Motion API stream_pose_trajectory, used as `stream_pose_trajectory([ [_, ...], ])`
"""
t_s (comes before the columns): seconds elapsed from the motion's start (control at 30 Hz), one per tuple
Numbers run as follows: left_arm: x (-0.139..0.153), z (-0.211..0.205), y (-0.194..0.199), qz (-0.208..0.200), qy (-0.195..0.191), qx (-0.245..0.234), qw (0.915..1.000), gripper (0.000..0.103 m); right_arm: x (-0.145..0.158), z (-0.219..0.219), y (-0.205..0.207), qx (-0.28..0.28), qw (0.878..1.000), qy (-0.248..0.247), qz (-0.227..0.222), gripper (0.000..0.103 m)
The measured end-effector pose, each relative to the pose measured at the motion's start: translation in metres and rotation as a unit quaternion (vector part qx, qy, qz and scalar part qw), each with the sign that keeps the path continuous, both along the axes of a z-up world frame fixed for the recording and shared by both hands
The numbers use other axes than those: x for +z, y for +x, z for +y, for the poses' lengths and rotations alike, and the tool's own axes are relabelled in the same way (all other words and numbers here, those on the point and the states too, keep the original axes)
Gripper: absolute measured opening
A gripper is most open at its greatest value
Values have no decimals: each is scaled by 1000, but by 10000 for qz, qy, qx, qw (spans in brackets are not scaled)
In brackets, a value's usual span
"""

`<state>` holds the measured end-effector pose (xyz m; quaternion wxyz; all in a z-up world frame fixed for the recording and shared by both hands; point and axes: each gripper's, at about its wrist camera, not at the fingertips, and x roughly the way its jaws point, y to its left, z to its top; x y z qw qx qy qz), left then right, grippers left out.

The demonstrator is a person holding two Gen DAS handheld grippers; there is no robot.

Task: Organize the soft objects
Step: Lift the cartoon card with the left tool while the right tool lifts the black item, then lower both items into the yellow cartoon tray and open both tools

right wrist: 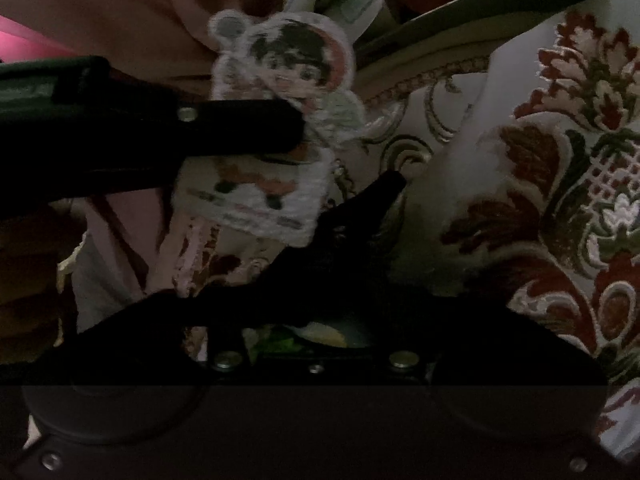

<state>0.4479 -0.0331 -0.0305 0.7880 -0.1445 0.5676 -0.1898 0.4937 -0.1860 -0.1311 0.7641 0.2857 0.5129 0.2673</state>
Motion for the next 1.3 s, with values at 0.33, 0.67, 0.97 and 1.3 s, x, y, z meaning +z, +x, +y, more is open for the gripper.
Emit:
stream_pose_trajectory([
  [0.33,35,-4,-16,-248,189,171,9994,11,10,-17,-9,-138,9995,139,-261,3],
  [0.67,78,1,-35,-717,371,636,9947,11,47,-66,-9,-415,9959,463,-657,2],
  [0.97,107,-12,-27,-1154,641,984,9864,11,102,-125,30,-770,9805,926,-1554,2],
  [1.3,99,-56,32,-1566,577,1292,9775,12,92,-194,97,-1400,9544,1867,-1863,2],
])
